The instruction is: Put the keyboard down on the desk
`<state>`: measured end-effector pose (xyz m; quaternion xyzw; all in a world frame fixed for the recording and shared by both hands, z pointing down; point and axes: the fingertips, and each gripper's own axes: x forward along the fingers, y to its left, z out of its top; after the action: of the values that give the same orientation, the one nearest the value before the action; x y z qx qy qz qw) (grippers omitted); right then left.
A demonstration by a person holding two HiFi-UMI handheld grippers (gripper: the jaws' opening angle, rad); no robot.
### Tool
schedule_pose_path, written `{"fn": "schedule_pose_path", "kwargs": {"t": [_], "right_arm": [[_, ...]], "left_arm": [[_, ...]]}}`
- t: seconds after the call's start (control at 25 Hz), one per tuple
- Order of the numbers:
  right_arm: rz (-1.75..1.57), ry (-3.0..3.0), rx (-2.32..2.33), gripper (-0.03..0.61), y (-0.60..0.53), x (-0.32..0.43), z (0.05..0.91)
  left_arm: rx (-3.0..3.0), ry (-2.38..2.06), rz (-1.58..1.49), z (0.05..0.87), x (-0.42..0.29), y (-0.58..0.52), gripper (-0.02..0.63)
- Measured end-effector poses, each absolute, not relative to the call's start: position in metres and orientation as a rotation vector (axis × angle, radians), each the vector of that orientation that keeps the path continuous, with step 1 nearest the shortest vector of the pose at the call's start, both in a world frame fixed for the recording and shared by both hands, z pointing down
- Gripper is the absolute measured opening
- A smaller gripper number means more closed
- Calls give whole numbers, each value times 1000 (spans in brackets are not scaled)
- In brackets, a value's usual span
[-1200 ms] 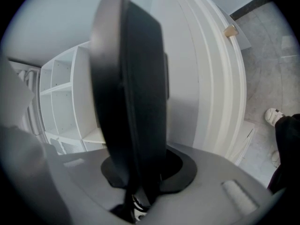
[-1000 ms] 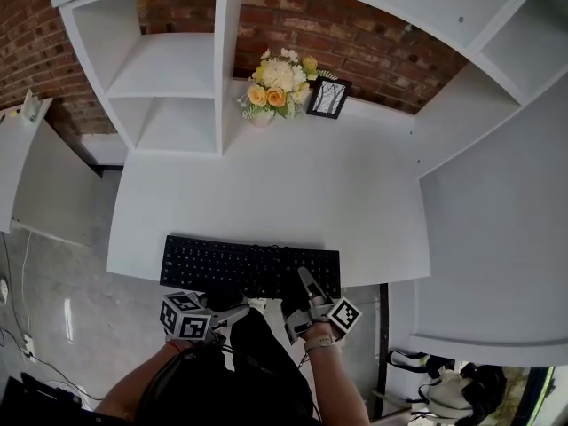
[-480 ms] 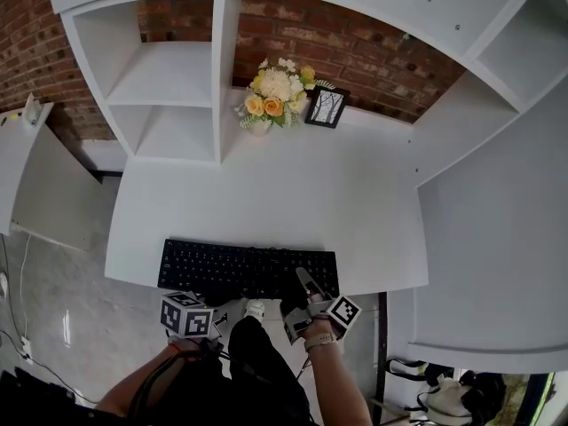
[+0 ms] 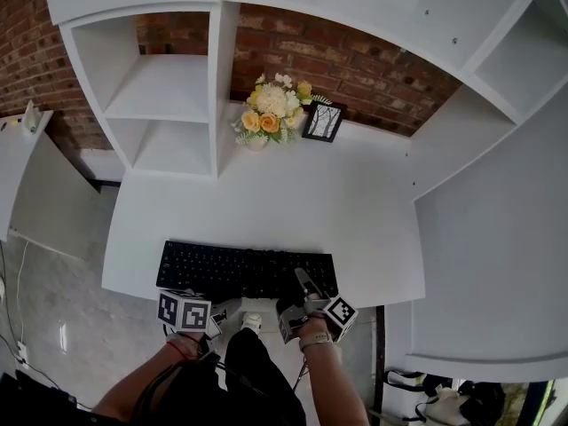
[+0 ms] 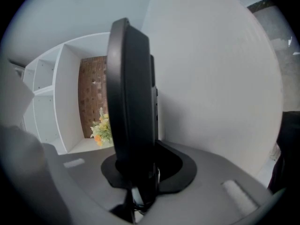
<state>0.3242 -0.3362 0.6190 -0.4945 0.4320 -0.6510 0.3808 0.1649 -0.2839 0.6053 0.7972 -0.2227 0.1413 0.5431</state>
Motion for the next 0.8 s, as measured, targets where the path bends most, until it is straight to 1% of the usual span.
{"fn": "schedule_pose_path", "kwargs": {"t": [0.36,0.4,0.48,0.64,0.68,0.8], "right_arm": [[-1685,1132,-1270,75,-343,327,613],[-1680,1143,-1266,87,-343,328,611],[-1669,1186,-1249,160,-341,327,605],[-1659,1338,-1235,231,-334,322,594],[-1660,1369,-1238,244,-330,320,593],[-1669,1445,-1261,249,-319,314,589]], "left_arm": [[1795,-546,252,604,168,-296,-12],[1790,-543,240,602,168,-297,-12],[1787,-540,228,599,169,-300,-12],[1764,-549,213,603,172,-303,-14],[1751,-548,202,604,172,-302,-12],[1718,-542,175,606,173,-302,-13]]}}
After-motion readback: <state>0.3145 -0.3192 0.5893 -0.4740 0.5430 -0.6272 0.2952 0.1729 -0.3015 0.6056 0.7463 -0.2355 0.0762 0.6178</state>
